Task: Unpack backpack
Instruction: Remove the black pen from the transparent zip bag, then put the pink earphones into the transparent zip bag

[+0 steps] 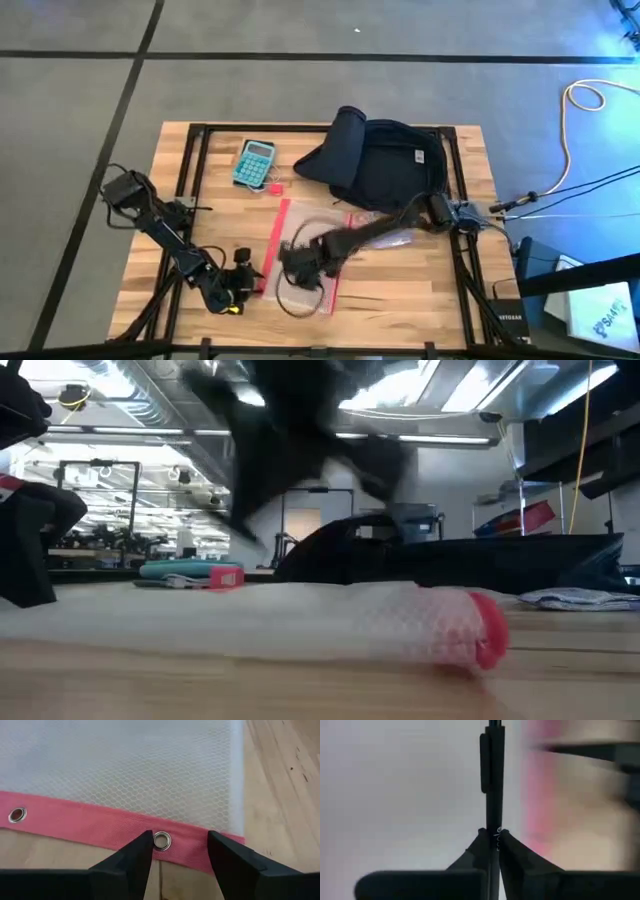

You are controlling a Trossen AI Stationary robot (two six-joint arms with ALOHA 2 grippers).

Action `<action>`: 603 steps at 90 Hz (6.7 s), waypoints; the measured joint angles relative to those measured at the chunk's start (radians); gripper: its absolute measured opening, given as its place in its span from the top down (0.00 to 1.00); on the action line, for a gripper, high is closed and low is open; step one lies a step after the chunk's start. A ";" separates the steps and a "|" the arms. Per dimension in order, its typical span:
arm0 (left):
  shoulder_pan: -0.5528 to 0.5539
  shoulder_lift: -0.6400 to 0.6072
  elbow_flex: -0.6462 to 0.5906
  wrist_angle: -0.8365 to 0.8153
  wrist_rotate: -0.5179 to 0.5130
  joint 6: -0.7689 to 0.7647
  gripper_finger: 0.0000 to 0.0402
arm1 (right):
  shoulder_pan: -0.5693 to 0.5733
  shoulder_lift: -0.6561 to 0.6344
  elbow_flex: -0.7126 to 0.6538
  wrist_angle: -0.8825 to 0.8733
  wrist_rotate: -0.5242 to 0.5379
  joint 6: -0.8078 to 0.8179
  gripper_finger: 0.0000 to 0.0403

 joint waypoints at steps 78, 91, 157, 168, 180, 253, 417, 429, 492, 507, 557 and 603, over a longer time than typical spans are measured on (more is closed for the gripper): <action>0.000 -0.008 0.050 -0.118 -0.049 0.008 0.56 | -0.332 -0.056 -0.002 0.236 0.103 0.284 1.00; 0.009 -0.008 0.051 -0.125 -0.090 0.021 0.56 | -0.204 -0.144 -0.073 0.185 0.107 0.370 1.00; 0.229 -0.008 0.117 -0.002 -0.047 0.324 0.56 | 0.183 -0.568 -0.883 0.526 0.499 1.096 1.00; 0.343 -0.007 0.138 -0.011 0.093 0.388 0.56 | 0.197 -0.569 -0.888 0.520 0.473 1.154 1.00; 0.410 -0.004 0.136 -0.158 0.260 0.322 0.56 | 0.201 -0.623 -0.888 0.422 0.573 1.252 1.00; 0.103 -0.106 0.118 -0.550 0.365 -0.123 0.56 | 0.239 -0.799 -0.888 -0.114 0.761 1.571 1.00; 0.209 -0.207 0.120 -0.111 0.037 0.298 0.56 | -0.454 -0.555 -1.134 1.036 0.045 1.173 0.56; 0.209 -0.207 0.120 -0.114 0.037 0.299 0.56 | -0.465 -0.505 -1.062 1.102 0.033 1.173 0.56; 0.208 -0.207 0.119 -0.115 0.020 0.280 0.56 | -0.394 -0.585 -0.971 0.947 -0.003 0.957 0.56; 0.208 -0.207 0.118 -0.124 -0.003 0.294 0.56 | -0.340 -0.688 -0.971 0.845 0.041 0.993 0.56; 0.206 -0.208 0.118 -0.124 -0.027 0.244 0.56 | -0.039 -0.707 -0.972 0.343 -0.093 1.404 0.56; 0.208 -0.208 0.118 -0.123 -0.042 0.249 0.56 | -0.036 -0.536 -0.973 0.349 0.028 1.379 0.56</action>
